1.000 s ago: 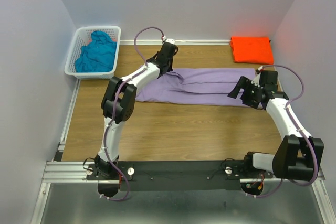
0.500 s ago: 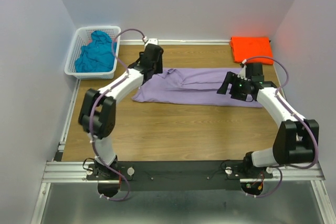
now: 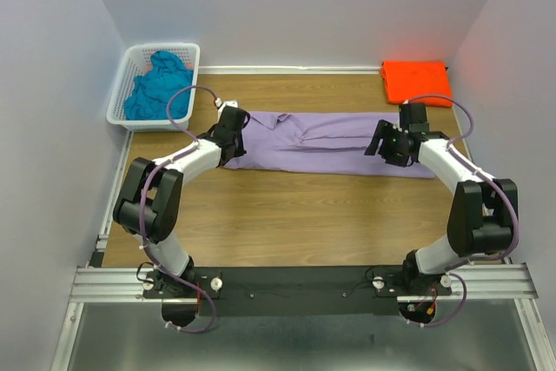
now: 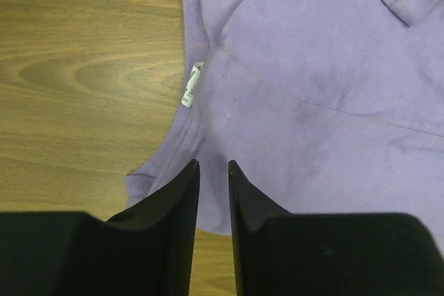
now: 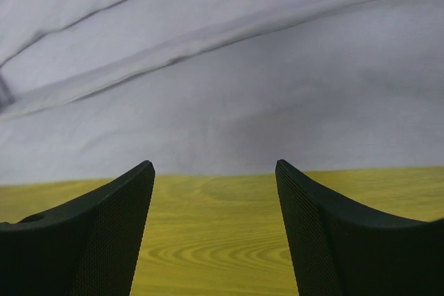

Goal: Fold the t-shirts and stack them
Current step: Fold the tshirt

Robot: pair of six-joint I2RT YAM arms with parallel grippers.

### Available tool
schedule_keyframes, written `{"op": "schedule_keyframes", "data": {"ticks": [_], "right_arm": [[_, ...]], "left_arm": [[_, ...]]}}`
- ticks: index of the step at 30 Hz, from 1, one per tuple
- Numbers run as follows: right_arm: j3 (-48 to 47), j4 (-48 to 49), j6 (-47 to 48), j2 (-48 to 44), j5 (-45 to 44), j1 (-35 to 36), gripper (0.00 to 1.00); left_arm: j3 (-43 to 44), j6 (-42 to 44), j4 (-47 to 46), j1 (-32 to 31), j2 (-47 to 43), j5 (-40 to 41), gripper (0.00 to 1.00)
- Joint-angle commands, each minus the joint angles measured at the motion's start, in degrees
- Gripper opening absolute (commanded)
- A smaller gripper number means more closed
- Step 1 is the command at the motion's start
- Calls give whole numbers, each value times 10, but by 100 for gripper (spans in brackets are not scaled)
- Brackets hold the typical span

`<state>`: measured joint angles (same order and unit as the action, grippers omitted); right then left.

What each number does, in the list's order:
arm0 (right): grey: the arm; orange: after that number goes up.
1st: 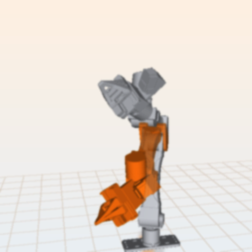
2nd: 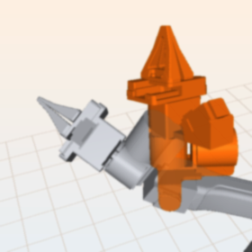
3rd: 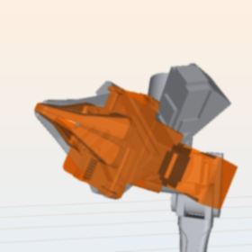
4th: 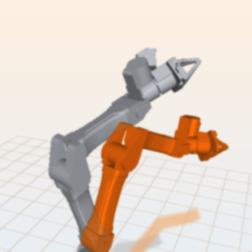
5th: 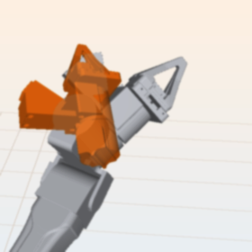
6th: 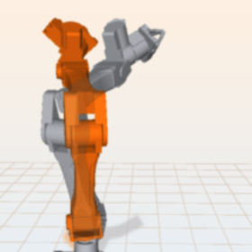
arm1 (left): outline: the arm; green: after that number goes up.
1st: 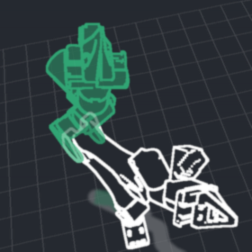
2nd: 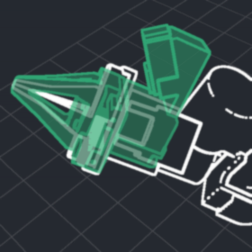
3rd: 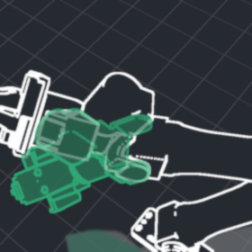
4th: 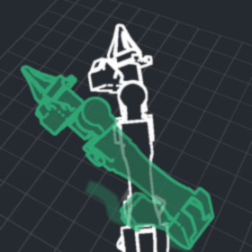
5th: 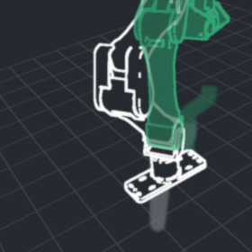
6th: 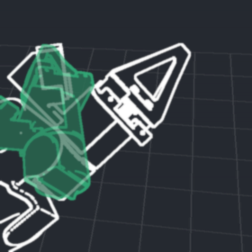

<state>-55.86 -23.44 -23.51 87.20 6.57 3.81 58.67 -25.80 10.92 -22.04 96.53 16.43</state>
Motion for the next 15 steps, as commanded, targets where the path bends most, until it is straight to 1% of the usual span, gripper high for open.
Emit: {"op": "schedule_keyframes", "data": {"ticks": [1,3,5,11,15], "right_arm": [[5,16,-32,22,-89,-29,77],[18,29,-46,31,-96,-37,77],[38,46,-58,35,-101,-76,75],[83,74,-91,42,-100,-158,75],[108,73,-110,31,-126,-173,75]], "left_arm": [[-9,-21,-15,15,6,-10,30],[-22,-30,-9,24,5,-10,30],[-36,-38,-1,33,2,-12,29],[-75,-58,12,53,-6,-28,29],[-108,-71,16,60,-15,-37,28]]}}
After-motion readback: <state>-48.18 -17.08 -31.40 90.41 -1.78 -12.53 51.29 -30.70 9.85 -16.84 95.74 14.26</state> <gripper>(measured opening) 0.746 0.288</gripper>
